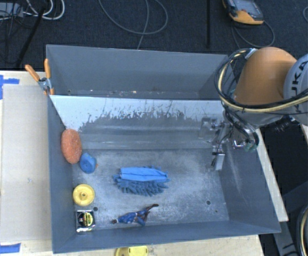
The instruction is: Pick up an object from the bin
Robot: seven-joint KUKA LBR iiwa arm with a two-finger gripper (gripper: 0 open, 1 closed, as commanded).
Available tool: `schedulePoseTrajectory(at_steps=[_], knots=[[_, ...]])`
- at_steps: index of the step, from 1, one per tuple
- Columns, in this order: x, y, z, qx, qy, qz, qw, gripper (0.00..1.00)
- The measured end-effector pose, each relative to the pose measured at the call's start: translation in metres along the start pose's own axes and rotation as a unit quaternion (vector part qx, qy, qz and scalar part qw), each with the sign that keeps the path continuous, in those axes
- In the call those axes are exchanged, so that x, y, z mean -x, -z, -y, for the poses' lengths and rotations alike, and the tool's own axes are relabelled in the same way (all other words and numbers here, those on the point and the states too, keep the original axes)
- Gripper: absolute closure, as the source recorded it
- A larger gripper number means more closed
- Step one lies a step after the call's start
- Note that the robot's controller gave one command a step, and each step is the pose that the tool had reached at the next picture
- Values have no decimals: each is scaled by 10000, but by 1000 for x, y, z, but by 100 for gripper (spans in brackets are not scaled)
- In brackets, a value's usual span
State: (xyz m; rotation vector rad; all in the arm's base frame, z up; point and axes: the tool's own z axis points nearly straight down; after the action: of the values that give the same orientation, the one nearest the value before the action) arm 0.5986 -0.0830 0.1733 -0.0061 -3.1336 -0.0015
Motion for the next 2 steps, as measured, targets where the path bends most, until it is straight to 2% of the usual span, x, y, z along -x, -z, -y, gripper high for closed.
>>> schedulePoseTrajectory(at_steps=[1,2], knots=[[1,5,0,-2,8,37,10000,0],[-14,-38,-34,-12,-187,74,9998,0]])
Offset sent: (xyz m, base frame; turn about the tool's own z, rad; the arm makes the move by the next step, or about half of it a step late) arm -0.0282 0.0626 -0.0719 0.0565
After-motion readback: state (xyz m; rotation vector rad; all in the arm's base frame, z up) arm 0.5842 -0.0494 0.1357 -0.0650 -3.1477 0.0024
